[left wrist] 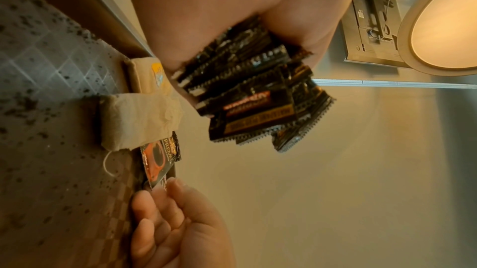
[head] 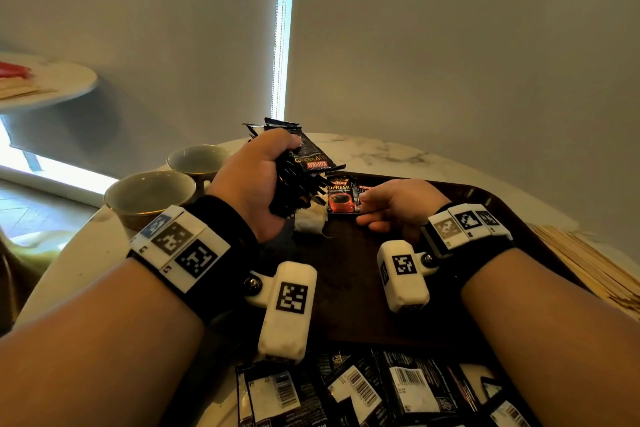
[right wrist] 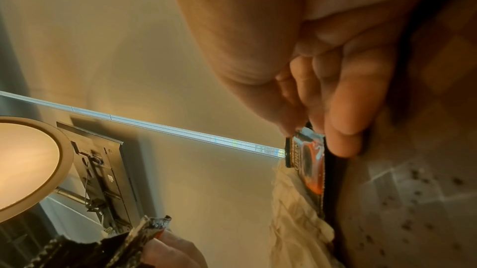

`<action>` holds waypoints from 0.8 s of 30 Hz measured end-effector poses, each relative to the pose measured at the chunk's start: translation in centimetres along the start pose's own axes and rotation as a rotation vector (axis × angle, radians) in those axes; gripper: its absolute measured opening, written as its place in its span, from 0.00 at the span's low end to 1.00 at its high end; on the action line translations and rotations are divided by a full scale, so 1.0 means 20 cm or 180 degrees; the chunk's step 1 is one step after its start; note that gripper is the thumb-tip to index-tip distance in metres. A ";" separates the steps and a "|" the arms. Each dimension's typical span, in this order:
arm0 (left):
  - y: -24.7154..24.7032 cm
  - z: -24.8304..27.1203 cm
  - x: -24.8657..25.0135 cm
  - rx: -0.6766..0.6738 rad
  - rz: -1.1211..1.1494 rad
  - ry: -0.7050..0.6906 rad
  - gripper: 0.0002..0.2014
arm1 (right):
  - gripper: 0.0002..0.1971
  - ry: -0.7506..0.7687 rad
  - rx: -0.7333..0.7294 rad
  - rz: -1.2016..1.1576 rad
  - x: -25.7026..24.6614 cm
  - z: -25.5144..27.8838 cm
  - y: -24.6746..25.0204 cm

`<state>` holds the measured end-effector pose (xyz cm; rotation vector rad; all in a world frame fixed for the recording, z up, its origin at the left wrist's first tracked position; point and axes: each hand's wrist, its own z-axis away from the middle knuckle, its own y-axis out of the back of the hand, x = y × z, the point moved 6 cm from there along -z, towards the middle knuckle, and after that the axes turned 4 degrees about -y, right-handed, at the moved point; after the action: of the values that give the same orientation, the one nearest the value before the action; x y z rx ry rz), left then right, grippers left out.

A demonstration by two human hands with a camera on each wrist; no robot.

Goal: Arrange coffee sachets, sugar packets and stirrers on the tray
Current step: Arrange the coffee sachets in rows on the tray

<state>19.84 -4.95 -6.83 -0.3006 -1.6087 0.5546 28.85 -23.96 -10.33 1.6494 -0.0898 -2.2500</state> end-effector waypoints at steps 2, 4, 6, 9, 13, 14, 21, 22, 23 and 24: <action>0.00 0.00 0.00 -0.0005 -0.0006 -0.0006 0.14 | 0.08 -0.0006 0.0025 -0.0078 0.01 0.00 0.00; -0.01 0.00 0.00 -0.0005 -0.0013 -0.0018 0.13 | 0.10 0.0000 0.0058 -0.0110 0.00 0.00 0.01; -0.01 0.01 0.00 0.0000 -0.0013 -0.0027 0.12 | 0.11 0.0010 0.0052 -0.0144 0.00 0.01 0.01; -0.01 0.01 0.00 -0.0008 -0.0005 -0.0029 0.12 | 0.11 0.0004 0.0057 -0.0166 0.00 0.01 0.01; -0.01 0.01 0.00 -0.0006 0.0013 -0.0007 0.12 | 0.11 0.0025 0.0093 -0.0189 0.00 0.01 0.01; -0.01 0.01 0.00 -0.0004 0.0013 0.0001 0.12 | 0.11 0.0031 0.0104 -0.0207 0.00 0.01 0.01; 0.00 0.01 0.00 0.0025 -0.0023 0.0049 0.14 | 0.11 0.0005 0.0160 -0.0323 0.00 0.01 0.02; -0.01 0.02 0.00 0.0015 -0.0029 0.0051 0.13 | 0.12 0.0009 0.0165 -0.0319 0.00 0.01 0.02; -0.01 0.02 0.00 0.0008 -0.0034 0.0053 0.13 | 0.11 0.0019 0.0171 -0.0312 0.00 0.01 0.02; -0.01 0.02 0.00 0.0006 -0.0034 0.0064 0.12 | 0.11 0.0033 0.0174 -0.0294 0.00 0.01 0.02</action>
<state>19.45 -5.26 -6.73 -0.2950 -1.5894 0.5434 28.83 -24.36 -10.26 1.7265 -0.0748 -2.3259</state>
